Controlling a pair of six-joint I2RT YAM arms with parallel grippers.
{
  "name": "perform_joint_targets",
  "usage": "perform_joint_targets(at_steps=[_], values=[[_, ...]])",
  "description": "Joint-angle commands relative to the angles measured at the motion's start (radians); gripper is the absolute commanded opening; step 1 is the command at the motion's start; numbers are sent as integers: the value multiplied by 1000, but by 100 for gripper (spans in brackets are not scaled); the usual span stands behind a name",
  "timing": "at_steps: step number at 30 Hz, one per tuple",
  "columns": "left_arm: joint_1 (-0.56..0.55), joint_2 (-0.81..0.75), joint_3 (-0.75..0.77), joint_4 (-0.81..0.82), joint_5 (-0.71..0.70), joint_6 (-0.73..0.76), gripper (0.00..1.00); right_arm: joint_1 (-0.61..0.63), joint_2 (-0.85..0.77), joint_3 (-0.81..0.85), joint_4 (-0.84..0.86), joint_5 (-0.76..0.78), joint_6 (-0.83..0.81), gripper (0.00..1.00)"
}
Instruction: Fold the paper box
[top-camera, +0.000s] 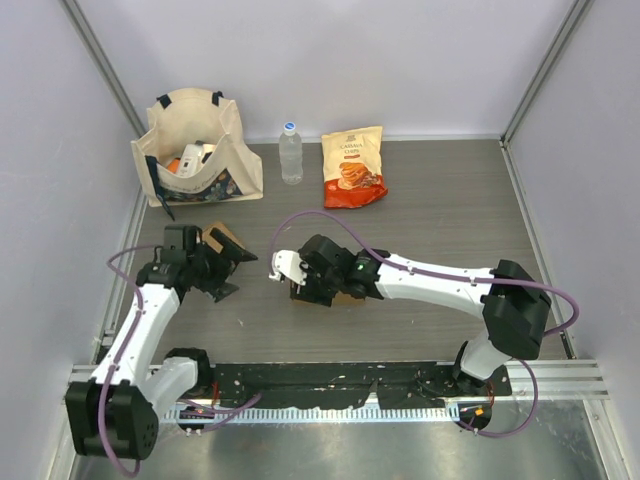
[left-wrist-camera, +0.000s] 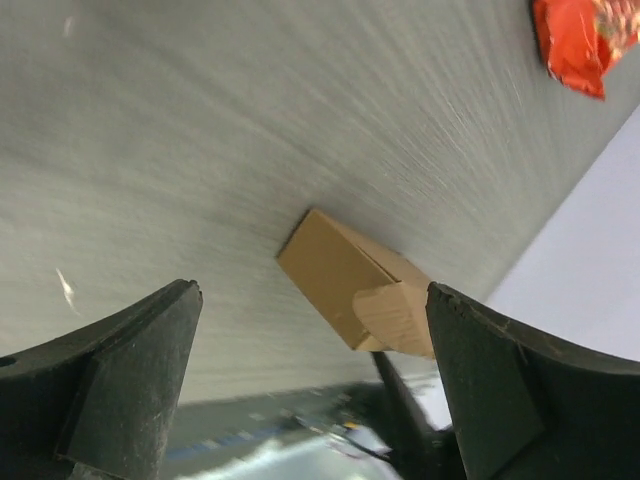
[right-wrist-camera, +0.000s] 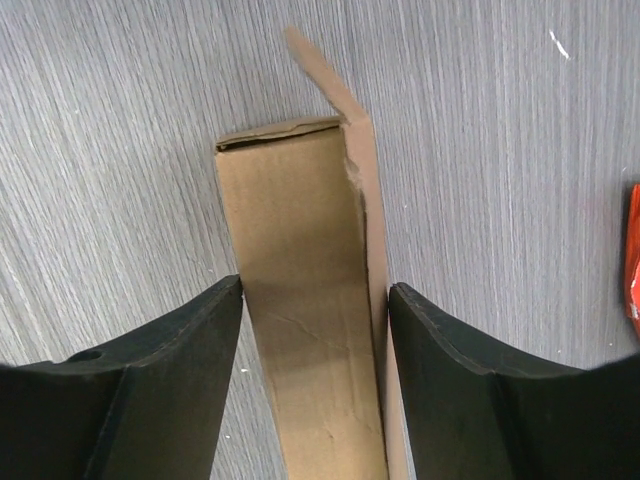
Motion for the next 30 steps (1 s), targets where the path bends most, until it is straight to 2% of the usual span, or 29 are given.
perform_joint_targets(at_steps=[1, 2, 5, 7, 9, 11, 13, 14, 16, 18, 21, 24, 26, 30], values=[[-96, -59, 61, 131, -114, 443, 97, -42, -6, -8, -54, -27, 14, 66], [-211, -56, 80, 110, -213, 486, 97, -54, -11, -10, -58, -36, 16, 66], [-416, -80, 66, 152, -289, 643, 95, -74, -26, -28, -72, -81, 17, 66], [-458, -106, 25, 261, -264, 703, 91, -79, -38, -31, -74, -104, 20, 64], [-466, -140, -26, 351, -195, 781, 86, -88, -43, -30, -75, -115, 26, 63], [-466, -155, -31, 370, -182, 836, 80, -96, -57, -37, -78, -128, 30, 62], [-466, -155, -26, 386, -149, 962, 72, -103, -64, -48, -77, -133, 31, 61], [-467, -136, -9, 390, -133, 1008, 65, -106, -70, -50, -78, -142, 31, 61], [-466, -90, 26, 354, -42, 1167, 67, -116, -72, -53, -78, -151, 33, 60], [-466, -2, 75, 304, 32, 1278, 75, -120, -70, -51, -78, -164, 34, 60], [-483, 65, 81, 373, 125, 1286, 79, -125, -63, -48, -78, -176, 34, 60], [-486, 116, 121, 344, 137, 1343, 73, -128, -58, -42, -78, -187, 34, 59], [-486, 132, 115, 402, 164, 1341, 71, -128, -54, -39, -77, -191, 36, 59], [-487, 174, 120, 412, 220, 1343, 63, -130, -52, -42, -69, -185, 39, 57]])
